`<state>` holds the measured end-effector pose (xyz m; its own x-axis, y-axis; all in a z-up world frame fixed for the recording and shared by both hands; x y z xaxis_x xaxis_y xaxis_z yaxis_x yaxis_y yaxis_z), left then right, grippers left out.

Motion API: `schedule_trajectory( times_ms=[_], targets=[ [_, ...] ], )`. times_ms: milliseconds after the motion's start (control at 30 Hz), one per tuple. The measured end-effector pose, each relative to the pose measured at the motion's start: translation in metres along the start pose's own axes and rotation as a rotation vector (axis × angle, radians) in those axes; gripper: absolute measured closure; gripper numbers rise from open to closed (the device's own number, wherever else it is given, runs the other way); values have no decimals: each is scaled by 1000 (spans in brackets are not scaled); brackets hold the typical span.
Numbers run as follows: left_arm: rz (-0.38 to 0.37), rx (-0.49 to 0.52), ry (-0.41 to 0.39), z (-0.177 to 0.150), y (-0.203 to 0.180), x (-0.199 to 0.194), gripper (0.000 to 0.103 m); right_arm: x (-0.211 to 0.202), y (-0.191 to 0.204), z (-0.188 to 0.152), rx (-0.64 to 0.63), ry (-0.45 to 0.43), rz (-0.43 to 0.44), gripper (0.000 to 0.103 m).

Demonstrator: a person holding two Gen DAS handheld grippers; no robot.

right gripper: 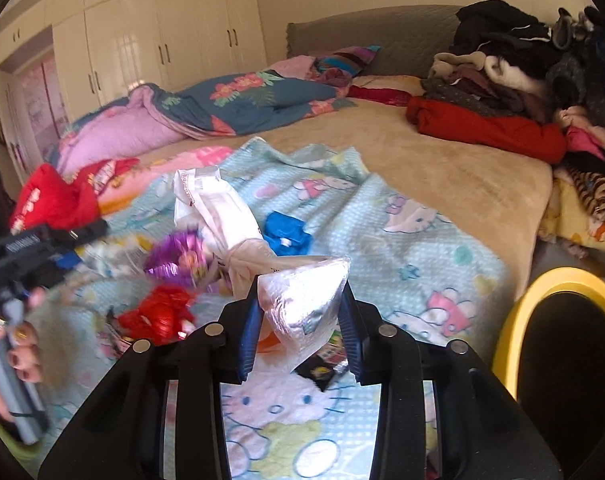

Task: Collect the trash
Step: 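Carry the white bag and yellow wrapper in both grippers over the bin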

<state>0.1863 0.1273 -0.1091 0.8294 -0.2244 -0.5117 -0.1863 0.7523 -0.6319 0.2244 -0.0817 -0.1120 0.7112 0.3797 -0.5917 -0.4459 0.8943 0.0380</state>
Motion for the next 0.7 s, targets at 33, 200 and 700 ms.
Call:
schedule_trajectory(
  times_ms=[33, 200, 700],
  targets=[
    [-9, 9, -1, 0, -6, -1, 77, 1, -3, -2, 0, 6, -13, 69],
    [-59, 58, 2, -6, -39, -3, 80, 2, -11, -10, 34, 20, -24, 69],
    [-139, 174, 55, -43, -115, 12, 81, -45, -65, 4, 171, -77, -45, 70]
  ],
)
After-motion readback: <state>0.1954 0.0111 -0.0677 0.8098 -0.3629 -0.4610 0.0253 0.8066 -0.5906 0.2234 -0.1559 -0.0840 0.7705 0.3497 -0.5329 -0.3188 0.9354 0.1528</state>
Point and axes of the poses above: each gripper's, at about its wrist camera, not at the fingertips, and x roughly the way its jaws point, y to its left, z to its top, the point moved 10 cm from there along x, roughly the way its jaws point, and after that the axes turned 5 degrees about -x, right-handed, at the moved point
